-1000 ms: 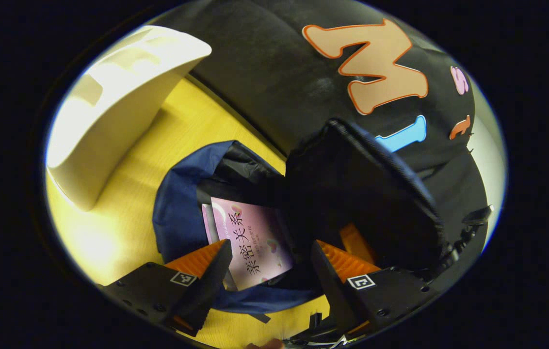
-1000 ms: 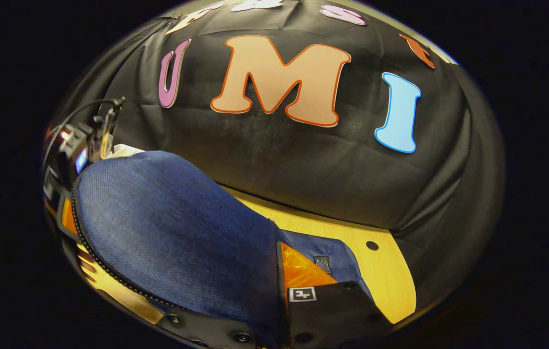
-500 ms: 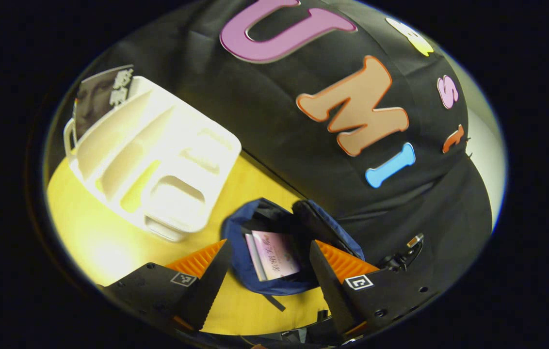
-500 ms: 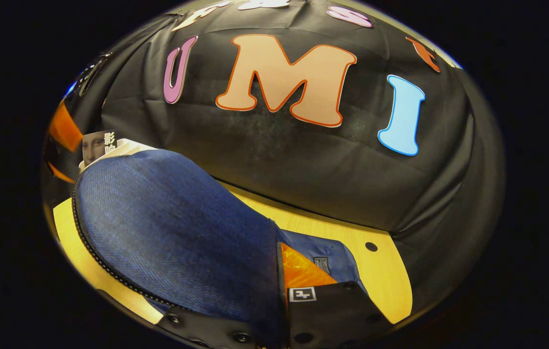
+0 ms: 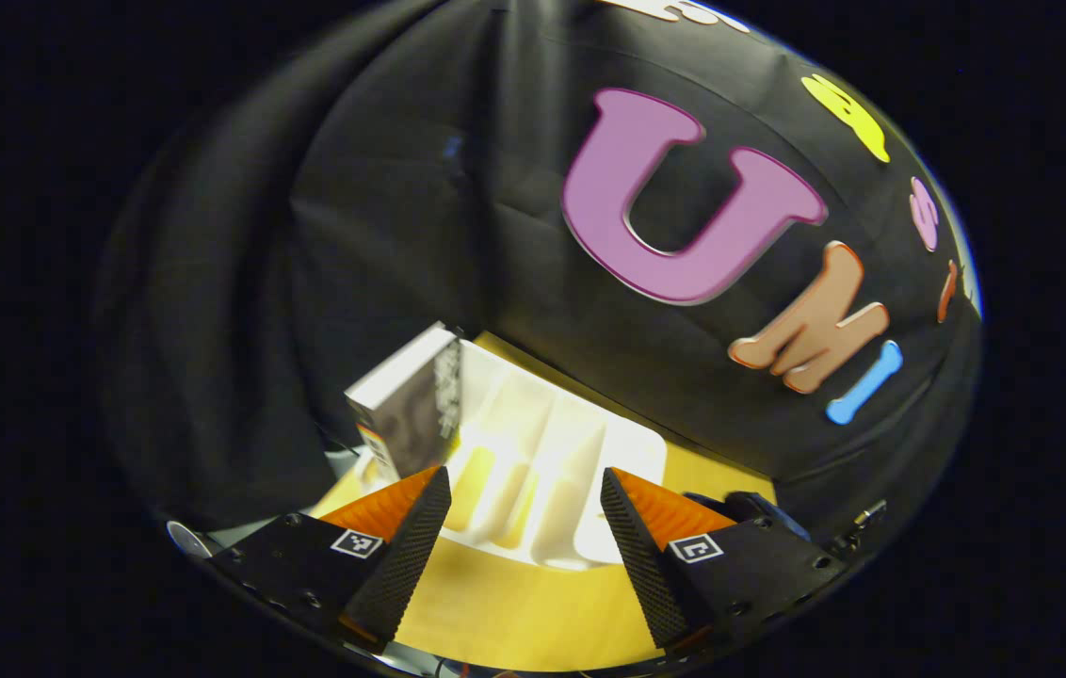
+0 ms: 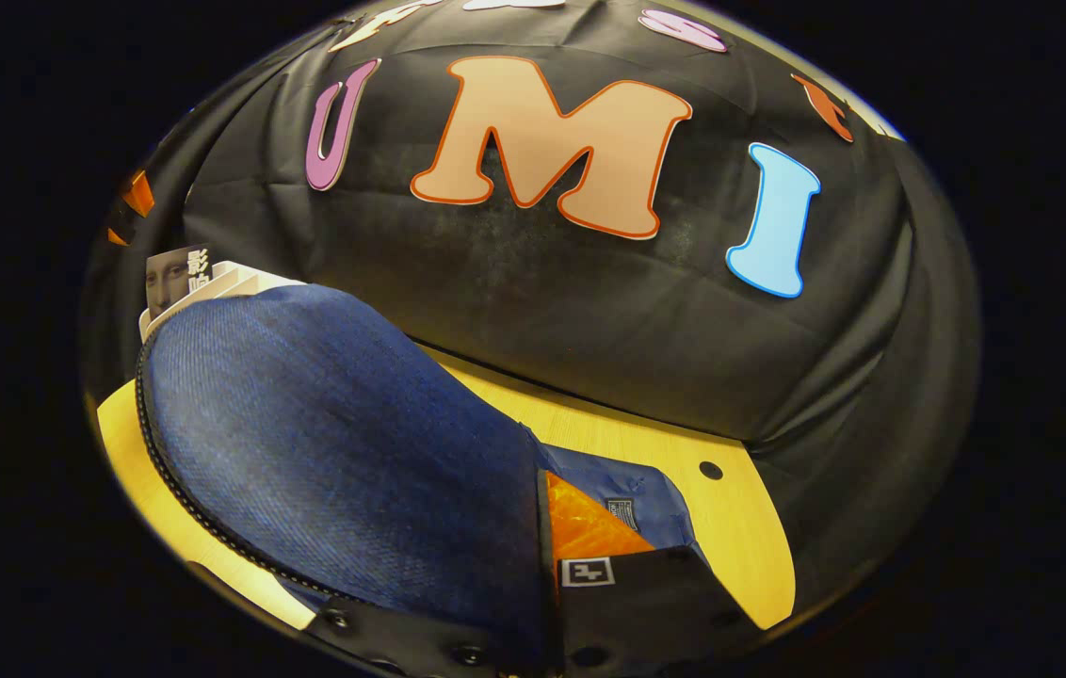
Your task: Open the schoolbag, grab two books from the bookshelf and put them into the schoolbag.
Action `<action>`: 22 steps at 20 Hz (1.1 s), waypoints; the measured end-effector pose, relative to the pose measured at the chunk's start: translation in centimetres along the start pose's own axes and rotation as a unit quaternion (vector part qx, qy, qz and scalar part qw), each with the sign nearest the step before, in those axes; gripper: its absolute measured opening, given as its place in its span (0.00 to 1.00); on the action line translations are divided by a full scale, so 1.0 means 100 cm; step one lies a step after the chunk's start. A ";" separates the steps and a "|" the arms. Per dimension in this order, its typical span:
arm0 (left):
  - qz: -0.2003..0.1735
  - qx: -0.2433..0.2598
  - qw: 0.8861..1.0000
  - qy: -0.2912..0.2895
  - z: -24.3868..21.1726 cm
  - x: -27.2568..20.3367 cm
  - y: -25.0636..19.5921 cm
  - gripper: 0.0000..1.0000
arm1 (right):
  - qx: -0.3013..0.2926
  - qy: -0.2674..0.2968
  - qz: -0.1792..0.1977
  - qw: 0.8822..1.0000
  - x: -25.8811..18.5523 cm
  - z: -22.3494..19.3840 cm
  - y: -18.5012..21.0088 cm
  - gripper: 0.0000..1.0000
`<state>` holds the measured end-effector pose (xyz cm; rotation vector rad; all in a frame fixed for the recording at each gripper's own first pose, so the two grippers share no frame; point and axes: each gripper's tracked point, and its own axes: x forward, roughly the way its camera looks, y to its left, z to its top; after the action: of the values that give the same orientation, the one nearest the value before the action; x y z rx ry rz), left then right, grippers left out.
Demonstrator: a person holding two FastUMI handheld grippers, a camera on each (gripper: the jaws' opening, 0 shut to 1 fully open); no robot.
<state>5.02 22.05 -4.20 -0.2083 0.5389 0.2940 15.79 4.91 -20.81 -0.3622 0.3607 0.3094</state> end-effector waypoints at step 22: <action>0.067 0.151 0.946 0.279 -0.022 0.130 0.080 0.72 | 0.019 0.041 -0.055 0.997 0.009 -0.006 0.012 0.08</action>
<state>11.98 31.83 -13.85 0.0503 1.1538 0.2790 16.05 5.93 -22.05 -0.3571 0.4249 0.1800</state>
